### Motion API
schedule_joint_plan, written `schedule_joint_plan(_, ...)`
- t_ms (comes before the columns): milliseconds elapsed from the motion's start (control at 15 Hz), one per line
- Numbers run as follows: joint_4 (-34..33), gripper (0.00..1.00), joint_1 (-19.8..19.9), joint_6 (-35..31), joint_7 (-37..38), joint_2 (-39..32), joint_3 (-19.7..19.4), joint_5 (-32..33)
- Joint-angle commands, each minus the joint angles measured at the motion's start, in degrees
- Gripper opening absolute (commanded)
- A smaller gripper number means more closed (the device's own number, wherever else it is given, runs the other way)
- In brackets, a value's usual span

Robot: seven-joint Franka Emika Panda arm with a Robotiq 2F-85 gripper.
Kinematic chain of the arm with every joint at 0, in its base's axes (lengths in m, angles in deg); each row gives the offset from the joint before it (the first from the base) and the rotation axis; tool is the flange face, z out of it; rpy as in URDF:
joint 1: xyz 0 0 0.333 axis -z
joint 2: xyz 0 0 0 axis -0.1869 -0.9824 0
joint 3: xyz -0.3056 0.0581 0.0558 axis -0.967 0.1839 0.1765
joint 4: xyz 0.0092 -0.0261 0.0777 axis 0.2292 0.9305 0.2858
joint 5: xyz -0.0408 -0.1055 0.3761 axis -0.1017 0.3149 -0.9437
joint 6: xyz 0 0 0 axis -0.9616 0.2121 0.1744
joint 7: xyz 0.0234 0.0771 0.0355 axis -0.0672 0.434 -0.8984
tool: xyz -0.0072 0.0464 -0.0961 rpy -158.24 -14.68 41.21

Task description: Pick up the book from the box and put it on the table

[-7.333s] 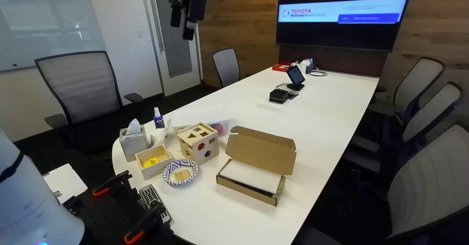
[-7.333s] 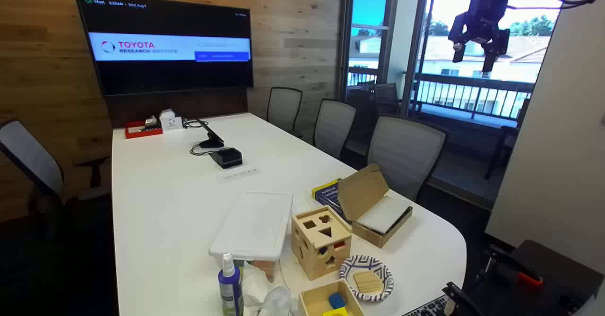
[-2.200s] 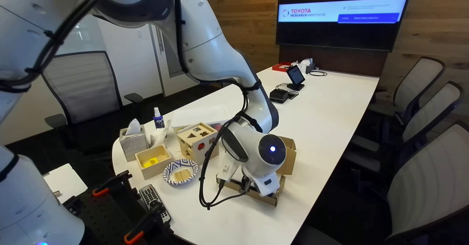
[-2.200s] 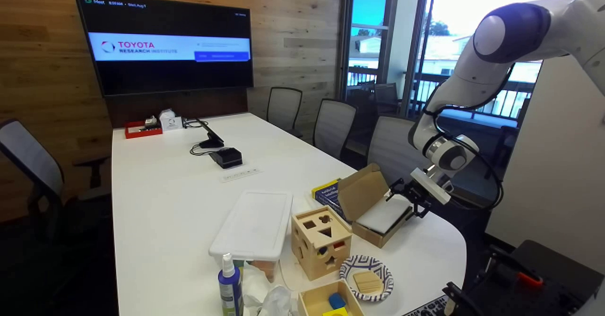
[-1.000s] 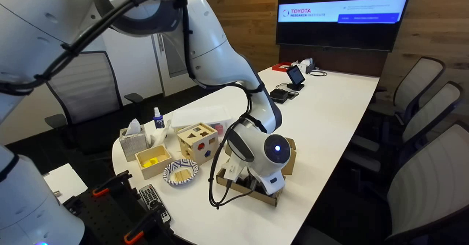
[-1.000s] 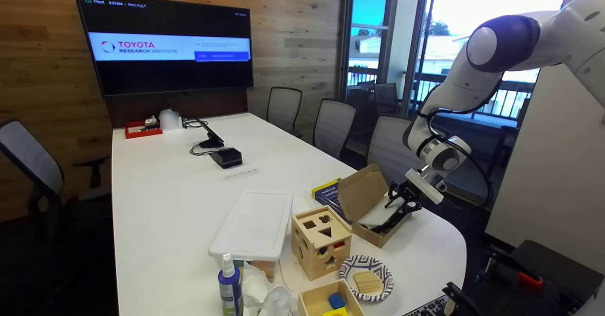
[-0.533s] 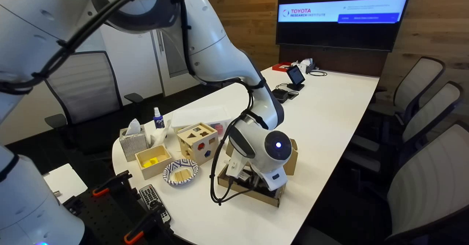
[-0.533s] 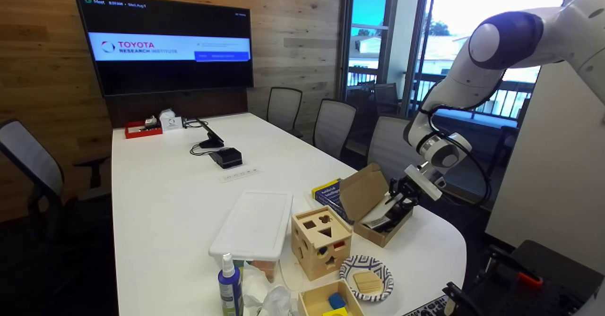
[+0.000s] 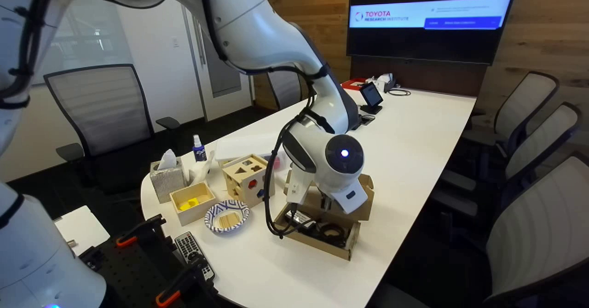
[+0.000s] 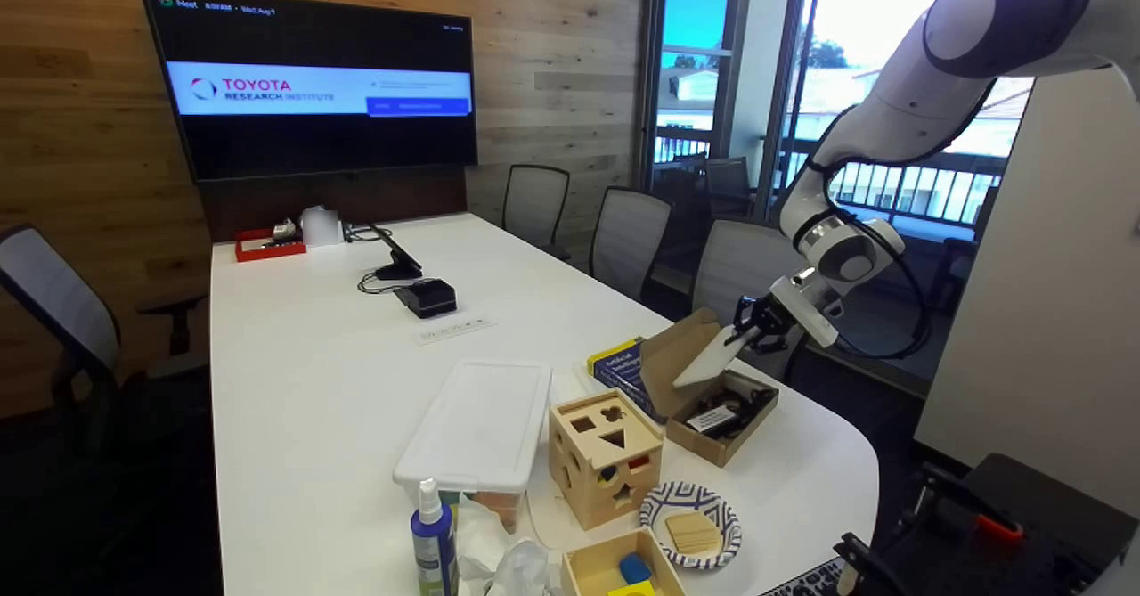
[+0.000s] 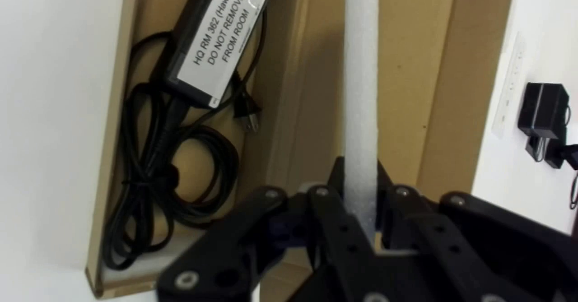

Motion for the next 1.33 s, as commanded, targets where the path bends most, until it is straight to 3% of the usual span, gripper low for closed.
schedule_joint_plan(0, 8.36, 0.03, -1.70, 0.32, 0.46, 9.03, -1.26, 0.53)
schedule_joint_plan(400, 21.04, 0.03, -2.08, -0.53, -0.53, 18.92, -2.88, -0.05)
schedule_joint_plan(733, 29.10, 0.03, -1.69, -2.34, -0.25, 22.51, -5.42, -1.02)
schedule_joint_plan(1267, 28.25, 0.03, -1.72, -3.02, 4.39, 18.11, -7.08, 2.69)
